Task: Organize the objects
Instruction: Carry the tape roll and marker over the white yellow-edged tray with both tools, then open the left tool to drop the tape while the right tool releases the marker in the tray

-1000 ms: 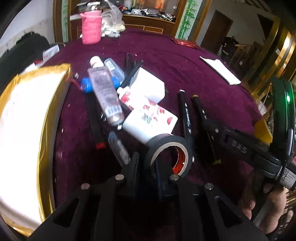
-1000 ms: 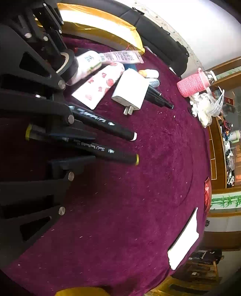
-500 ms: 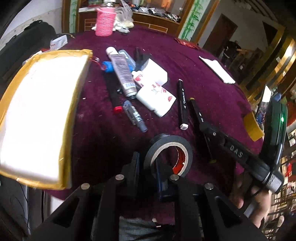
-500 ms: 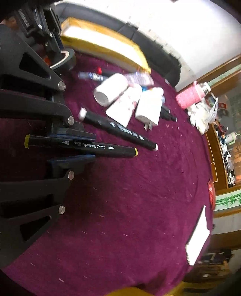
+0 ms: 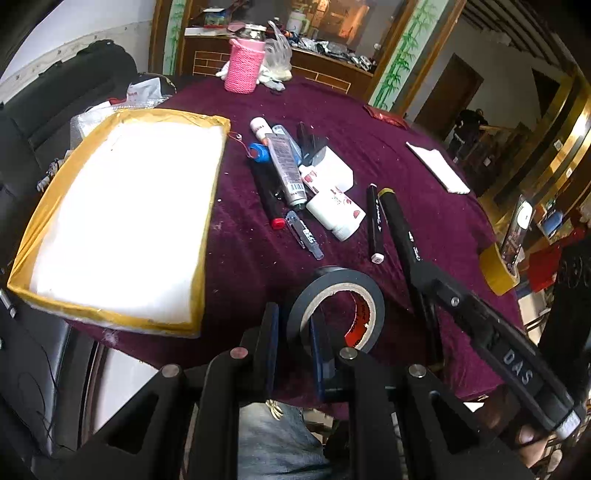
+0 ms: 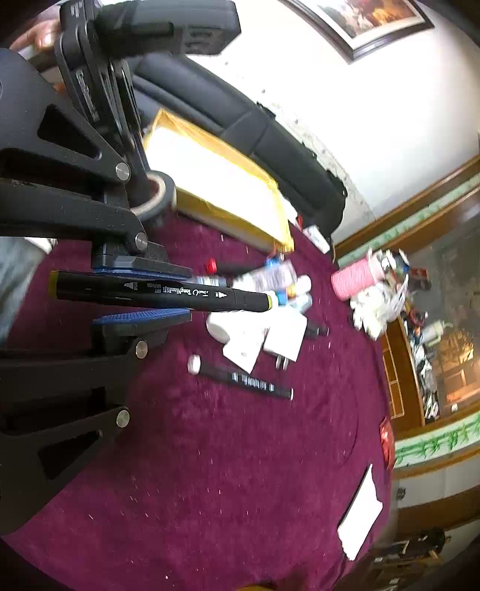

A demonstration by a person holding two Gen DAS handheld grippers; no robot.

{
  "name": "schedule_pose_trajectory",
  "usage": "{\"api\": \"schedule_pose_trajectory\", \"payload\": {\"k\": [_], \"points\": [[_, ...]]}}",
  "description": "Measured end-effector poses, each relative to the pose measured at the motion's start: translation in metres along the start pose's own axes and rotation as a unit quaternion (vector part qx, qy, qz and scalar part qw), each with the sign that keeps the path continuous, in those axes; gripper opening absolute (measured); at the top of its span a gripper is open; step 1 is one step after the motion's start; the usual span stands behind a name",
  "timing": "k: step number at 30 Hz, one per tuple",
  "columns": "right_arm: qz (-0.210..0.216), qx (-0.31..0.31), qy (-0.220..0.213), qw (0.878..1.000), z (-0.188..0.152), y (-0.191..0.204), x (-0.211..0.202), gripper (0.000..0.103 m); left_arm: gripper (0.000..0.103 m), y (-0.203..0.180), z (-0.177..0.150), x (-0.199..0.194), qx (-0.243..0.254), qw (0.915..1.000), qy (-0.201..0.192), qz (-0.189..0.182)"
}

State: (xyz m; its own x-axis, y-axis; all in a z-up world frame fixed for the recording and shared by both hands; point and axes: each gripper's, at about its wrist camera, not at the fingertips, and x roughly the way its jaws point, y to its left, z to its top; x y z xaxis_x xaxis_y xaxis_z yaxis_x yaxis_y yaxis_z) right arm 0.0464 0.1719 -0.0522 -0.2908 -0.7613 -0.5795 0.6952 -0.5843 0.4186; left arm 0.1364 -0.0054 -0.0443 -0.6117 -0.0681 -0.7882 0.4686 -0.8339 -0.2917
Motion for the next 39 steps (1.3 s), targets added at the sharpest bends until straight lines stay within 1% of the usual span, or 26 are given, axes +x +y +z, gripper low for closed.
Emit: {"api": "schedule_pose_trajectory", "payload": {"k": [6,12,16,22,25,27,30,34,37,39], "points": [[0.024,-0.014,0.010,1.000,-0.007,0.027,-0.011,0.015,0.014,0.013,-0.005,-0.021,-0.011,0.9998,-0.014,0.003],[0.049,-0.030,0.023,0.998,-0.006,0.054,-0.010,0.015,0.014,0.035,-0.006,-0.037,-0.037,0.9988,-0.031,0.012],[0.068,-0.040,0.043,0.996,-0.006,0.071,0.002,0.015,0.014,0.058,0.001,-0.041,-0.057,0.9974,-0.035,0.026],[0.087,-0.049,0.054,0.994,0.009,0.090,0.014,0.015,0.014,0.088,0.018,-0.039,-0.078,0.9952,-0.034,0.048],[0.089,-0.060,0.063,0.992,0.018,0.103,0.028,0.015,0.014,0.102,0.026,-0.032,-0.088,0.9941,-0.034,0.053],[0.091,-0.066,0.076,0.991,0.023,0.114,0.044,0.015,0.014,0.112,0.031,-0.026,-0.088,0.9938,-0.032,0.060],[0.089,-0.079,0.096,0.988,0.030,0.127,0.074,0.015,0.014,0.126,0.042,-0.013,-0.082,0.9942,-0.015,0.068],[0.085,-0.076,0.121,0.986,0.039,0.135,0.119,0.015,0.014,0.148,0.056,0.007,-0.074,0.9940,0.030,0.074],[0.080,-0.076,0.137,0.984,0.043,0.141,0.155,0.015,0.015,0.159,0.063,0.021,-0.051,0.9926,0.062,0.091],[0.067,-0.080,0.145,0.984,0.043,0.146,0.176,0.016,0.014,0.165,0.063,0.030,-0.042,0.9910,0.081,0.097]]}}
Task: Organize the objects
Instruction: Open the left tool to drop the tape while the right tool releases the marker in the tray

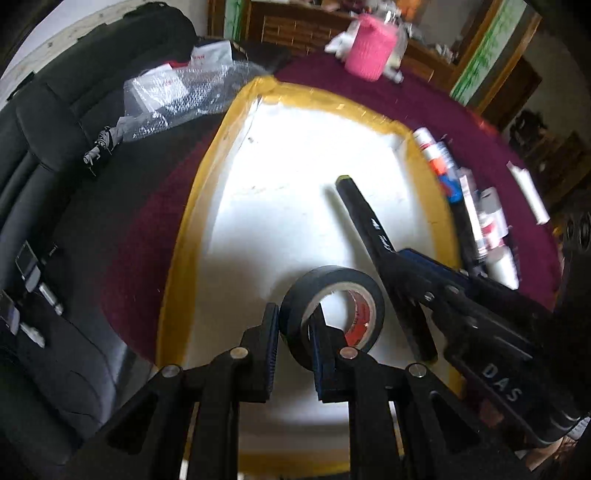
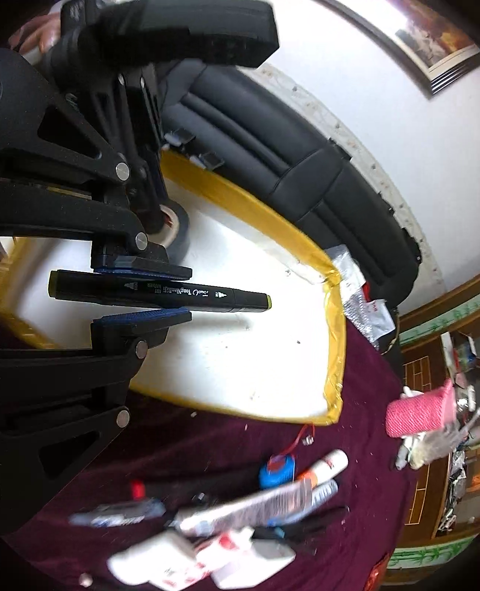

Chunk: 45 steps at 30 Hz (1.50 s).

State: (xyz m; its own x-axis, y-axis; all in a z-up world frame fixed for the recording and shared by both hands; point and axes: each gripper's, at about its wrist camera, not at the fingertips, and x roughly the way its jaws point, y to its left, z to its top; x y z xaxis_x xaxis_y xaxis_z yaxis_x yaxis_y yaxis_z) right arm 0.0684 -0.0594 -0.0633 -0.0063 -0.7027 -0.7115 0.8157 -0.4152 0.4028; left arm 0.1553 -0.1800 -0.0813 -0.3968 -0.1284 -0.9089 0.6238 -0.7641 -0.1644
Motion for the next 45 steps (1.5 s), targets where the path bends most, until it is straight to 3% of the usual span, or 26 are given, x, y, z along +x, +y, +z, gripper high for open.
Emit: {"api": "schedule_pose_trajectory", "payload": {"k": [3,10,16,20,25,26,27,29,32,34,37,43,45], "points": [[-0.019,-0.012,0.017,1.000,0.007,0.004,0.025,0.016,0.013,0.003,0.007,0.008,0.018,0.9997,0.017,0.003],[-0.092,-0.084,0.041,0.991,0.004,0.023,0.036,0.016,0.013,-0.004,0.012,0.010,0.048,0.9984,0.020,0.022],[-0.100,-0.084,0.039,0.991,0.007,0.021,0.037,0.015,0.018,0.002,0.011,0.007,0.016,0.9998,-0.004,0.007],[-0.058,-0.071,0.022,0.996,0.007,0.017,0.031,0.017,0.034,0.003,0.003,0.000,-0.017,0.9994,-0.029,-0.013],[0.011,-0.026,0.009,1.000,0.002,-0.010,0.012,0.025,0.065,-0.010,-0.010,-0.017,-0.046,0.9961,-0.074,-0.014],[0.031,-0.014,0.002,0.999,-0.001,-0.016,0.003,0.027,0.065,-0.014,-0.011,-0.021,-0.049,0.9953,-0.083,-0.013],[0.048,-0.005,-0.009,0.999,-0.004,-0.023,-0.009,0.037,0.065,-0.018,-0.013,-0.026,-0.056,0.9939,-0.094,-0.013],[0.066,-0.005,-0.031,0.997,-0.009,-0.031,-0.030,0.050,0.065,-0.030,-0.018,-0.045,-0.075,0.9865,-0.145,-0.015],[0.105,0.005,-0.056,0.993,-0.020,-0.050,-0.064,0.052,0.066,-0.060,-0.025,-0.069,-0.070,0.9718,-0.225,0.011],[0.125,0.013,-0.062,0.990,-0.027,-0.065,-0.082,0.052,0.071,-0.089,-0.024,-0.074,-0.052,0.9677,-0.246,0.023],[0.108,0.022,-0.079,0.991,-0.038,-0.087,-0.106,0.052,0.071,-0.129,-0.017,-0.062,-0.008,0.9767,-0.214,-0.018],[0.017,0.043,-0.077,0.996,-0.052,-0.140,-0.131,0.052,0.071,-0.189,-0.003,-0.022,0.041,0.9869,-0.132,-0.084],[-0.006,0.071,-0.076,0.995,-0.056,-0.160,-0.134,0.052,0.071,-0.198,-0.004,-0.011,0.046,0.9881,-0.116,-0.090]]}}
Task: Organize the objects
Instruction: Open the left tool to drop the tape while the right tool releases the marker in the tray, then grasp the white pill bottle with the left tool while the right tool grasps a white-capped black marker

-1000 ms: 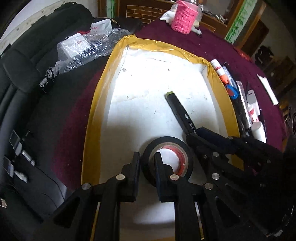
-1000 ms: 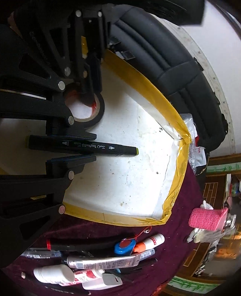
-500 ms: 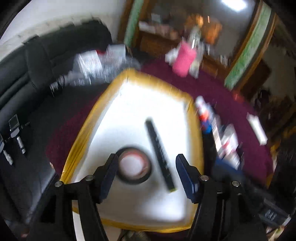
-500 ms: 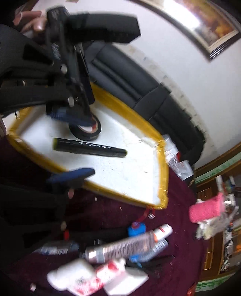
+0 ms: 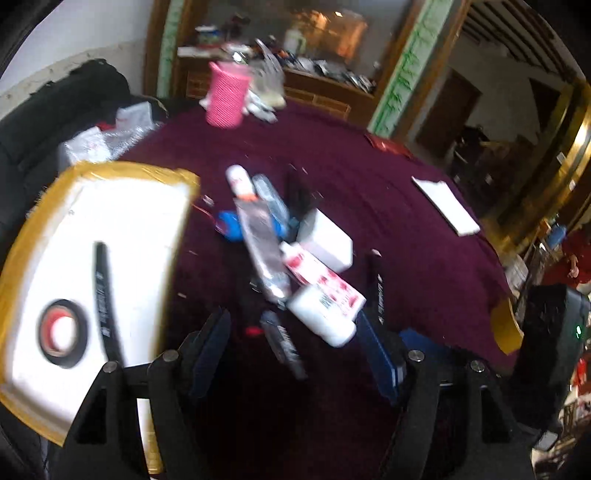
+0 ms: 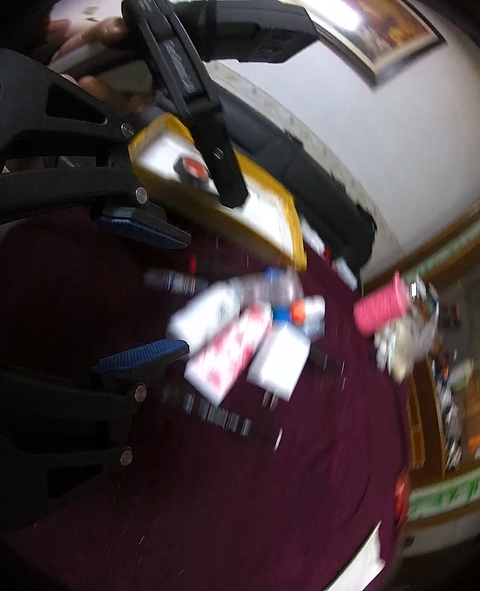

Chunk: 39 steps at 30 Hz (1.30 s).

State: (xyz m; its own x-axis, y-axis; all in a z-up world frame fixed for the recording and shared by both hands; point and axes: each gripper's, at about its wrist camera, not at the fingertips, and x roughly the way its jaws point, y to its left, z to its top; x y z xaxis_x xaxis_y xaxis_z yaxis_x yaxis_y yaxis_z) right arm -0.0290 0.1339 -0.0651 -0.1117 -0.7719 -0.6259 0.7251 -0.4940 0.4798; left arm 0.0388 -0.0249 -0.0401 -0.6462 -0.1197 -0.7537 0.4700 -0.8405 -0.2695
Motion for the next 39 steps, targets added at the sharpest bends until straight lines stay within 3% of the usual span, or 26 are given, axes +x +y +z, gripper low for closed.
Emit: {"api": "schedule_pose_trajectory", "payload": {"k": [3,7,13,17,19,21,23,27,30,31,35,39], "points": [[-0.015,0.045,0.003,0.999,0.001,-0.026,-0.002,0.052,0.071,-0.001,-0.008,0.008,-0.007,0.9999,0.010,-0.008],[-0.018,0.053,0.007,0.998,0.000,-0.038,-0.006,0.052,0.071,0.005,-0.012,0.013,-0.023,0.9993,0.025,-0.012],[-0.063,0.072,0.018,0.995,0.010,-0.050,0.007,0.052,0.069,0.001,-0.015,0.025,-0.017,0.9989,0.039,-0.020],[-0.131,0.082,0.017,0.988,0.020,-0.056,0.027,0.052,0.069,-0.003,-0.015,0.034,-0.018,0.9982,0.050,-0.026],[-0.160,0.057,0.013,0.985,0.021,-0.050,0.031,0.047,0.070,-0.007,-0.014,0.038,-0.011,0.9984,0.052,-0.021],[-0.183,0.041,0.013,0.982,0.018,-0.048,0.030,0.027,0.070,-0.013,-0.012,0.043,0.003,0.9983,0.057,-0.013],[-0.160,0.054,0.014,0.985,0.014,-0.056,0.023,0.018,0.070,-0.016,-0.009,0.049,0.002,0.9982,0.058,-0.011],[-0.157,0.066,0.010,0.985,0.006,-0.064,0.008,0.017,0.068,-0.025,-0.005,0.063,0.001,0.9972,0.073,-0.013],[-0.141,0.076,0.006,0.987,0.003,-0.066,0.004,0.017,0.056,-0.031,-0.005,0.074,0.009,0.9967,0.081,-0.001],[-0.139,0.078,0.006,0.987,0.004,-0.067,0.006,0.017,0.043,-0.030,-0.005,0.079,0.003,0.9963,0.086,0.007],[-0.130,0.086,0.004,0.988,0.003,-0.069,0.004,0.017,0.038,-0.023,-0.005,0.082,-0.014,0.9962,0.085,0.000],[-0.127,0.089,0.003,0.988,0.004,-0.069,0.005,0.017,0.037,-0.030,-0.013,0.071,0.021,0.9957,0.089,0.016]]}}
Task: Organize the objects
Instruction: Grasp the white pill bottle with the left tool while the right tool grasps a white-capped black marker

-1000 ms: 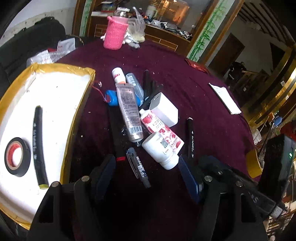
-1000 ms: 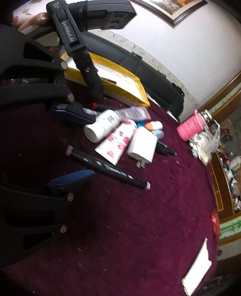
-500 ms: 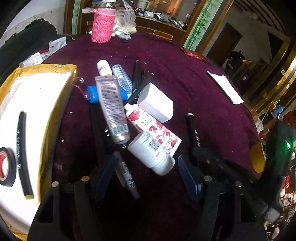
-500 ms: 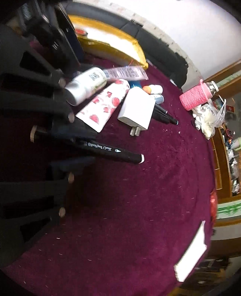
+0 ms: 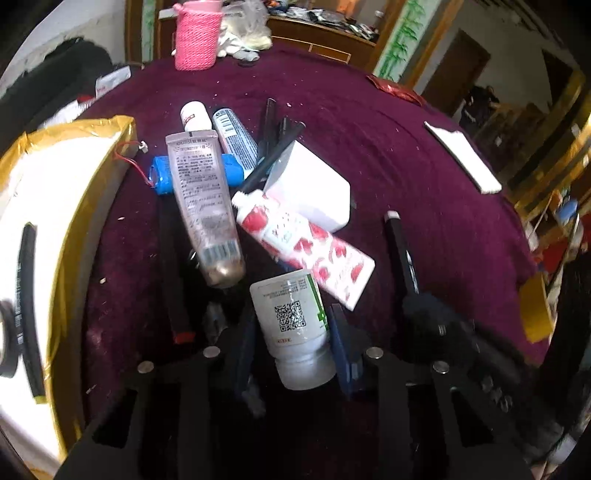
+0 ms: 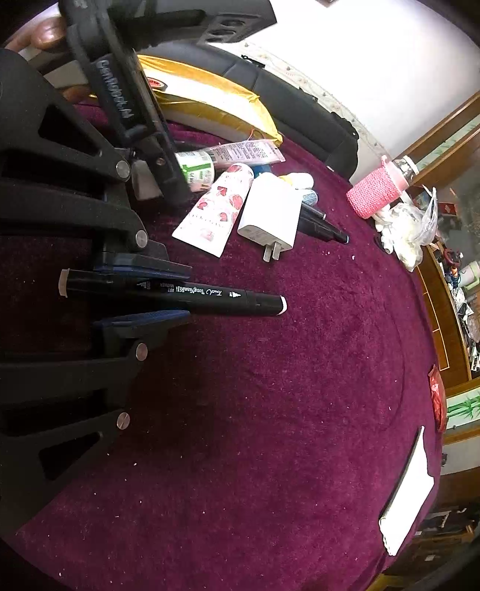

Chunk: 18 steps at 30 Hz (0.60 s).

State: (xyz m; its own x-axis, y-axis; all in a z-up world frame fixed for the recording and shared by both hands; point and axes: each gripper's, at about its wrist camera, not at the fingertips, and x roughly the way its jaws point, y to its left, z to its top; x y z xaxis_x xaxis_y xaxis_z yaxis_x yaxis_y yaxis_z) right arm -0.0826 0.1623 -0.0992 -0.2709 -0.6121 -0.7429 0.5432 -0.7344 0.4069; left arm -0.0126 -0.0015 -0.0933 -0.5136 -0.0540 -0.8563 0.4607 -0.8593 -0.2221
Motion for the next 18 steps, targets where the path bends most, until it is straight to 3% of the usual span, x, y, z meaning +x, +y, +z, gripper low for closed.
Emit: {"api": "schedule_pose_trajectory", "payload": {"k": [9,18], "points": [[-0.039,-0.036,-0.009,0.999,0.000,0.013,0.005,0.017,0.037,-0.003,-0.012,-0.005,0.019,0.9997,-0.006,0.012],[-0.060,-0.038,-0.017,0.997,0.000,0.015,0.005,0.016,0.037,0.013,-0.008,0.001,-0.016,0.9994,-0.008,-0.029]]}}
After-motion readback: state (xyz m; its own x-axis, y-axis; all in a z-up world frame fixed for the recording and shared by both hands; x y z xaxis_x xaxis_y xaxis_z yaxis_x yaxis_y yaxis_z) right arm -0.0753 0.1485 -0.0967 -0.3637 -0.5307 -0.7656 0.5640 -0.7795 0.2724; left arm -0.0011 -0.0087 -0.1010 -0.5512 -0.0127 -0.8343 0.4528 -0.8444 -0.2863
